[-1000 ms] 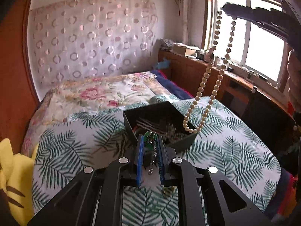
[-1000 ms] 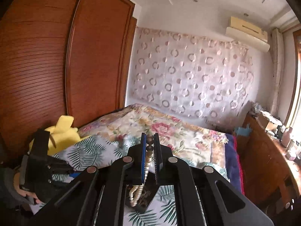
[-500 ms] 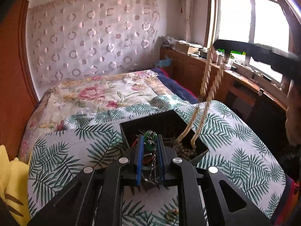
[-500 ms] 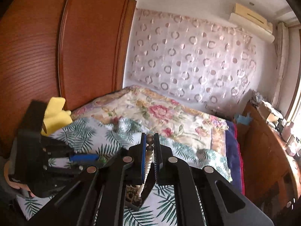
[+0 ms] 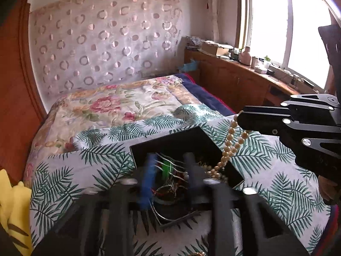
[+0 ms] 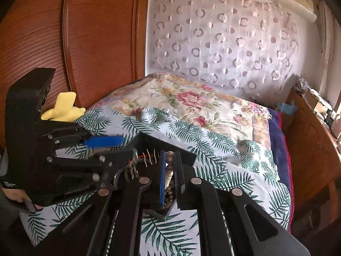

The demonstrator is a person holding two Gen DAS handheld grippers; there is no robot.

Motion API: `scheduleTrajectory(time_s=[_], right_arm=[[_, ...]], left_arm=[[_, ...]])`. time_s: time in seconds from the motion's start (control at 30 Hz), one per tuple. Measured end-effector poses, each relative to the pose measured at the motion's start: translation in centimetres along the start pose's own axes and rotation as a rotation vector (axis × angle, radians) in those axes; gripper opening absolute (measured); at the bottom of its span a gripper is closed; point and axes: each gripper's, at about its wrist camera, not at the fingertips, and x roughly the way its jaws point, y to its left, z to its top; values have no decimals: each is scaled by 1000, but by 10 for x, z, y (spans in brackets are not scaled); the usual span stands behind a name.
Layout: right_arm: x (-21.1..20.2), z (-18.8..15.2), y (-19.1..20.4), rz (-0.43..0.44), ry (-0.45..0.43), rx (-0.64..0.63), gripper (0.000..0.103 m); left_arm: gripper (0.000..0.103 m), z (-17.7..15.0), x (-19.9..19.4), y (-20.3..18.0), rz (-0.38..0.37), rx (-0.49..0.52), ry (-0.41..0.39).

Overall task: Organize jewelry
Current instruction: 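Release the pendant into the box with the left tool while the right lowers pearls in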

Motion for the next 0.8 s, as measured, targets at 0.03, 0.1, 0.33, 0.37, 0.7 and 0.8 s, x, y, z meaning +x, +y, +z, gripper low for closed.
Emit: scheduleTrajectory(time_s=[0.03, 0.1, 0.33, 0.37, 0.7, 0.8], right_arm=[[0, -1, -1, 9, -2, 3, 10], [0, -3, -3, 5, -7, 11, 25], [-10, -24, -3, 37, -26, 44, 29], [-11, -28, -1, 43, -26, 46, 29], [-3, -76, 33, 157, 64, 34, 29], [8, -85, 40, 177, 105, 28, 29]], left_arm=[[46, -2, 1, 1, 8, 0, 2], [48, -5, 1, 2, 10, -1, 8], [80, -22, -12, 6, 17, -14, 2], [82, -24, -13, 6, 14, -16, 1], [95, -58, -39, 9, -2, -21, 12], [95, -72, -43, 12, -2, -27, 28]])
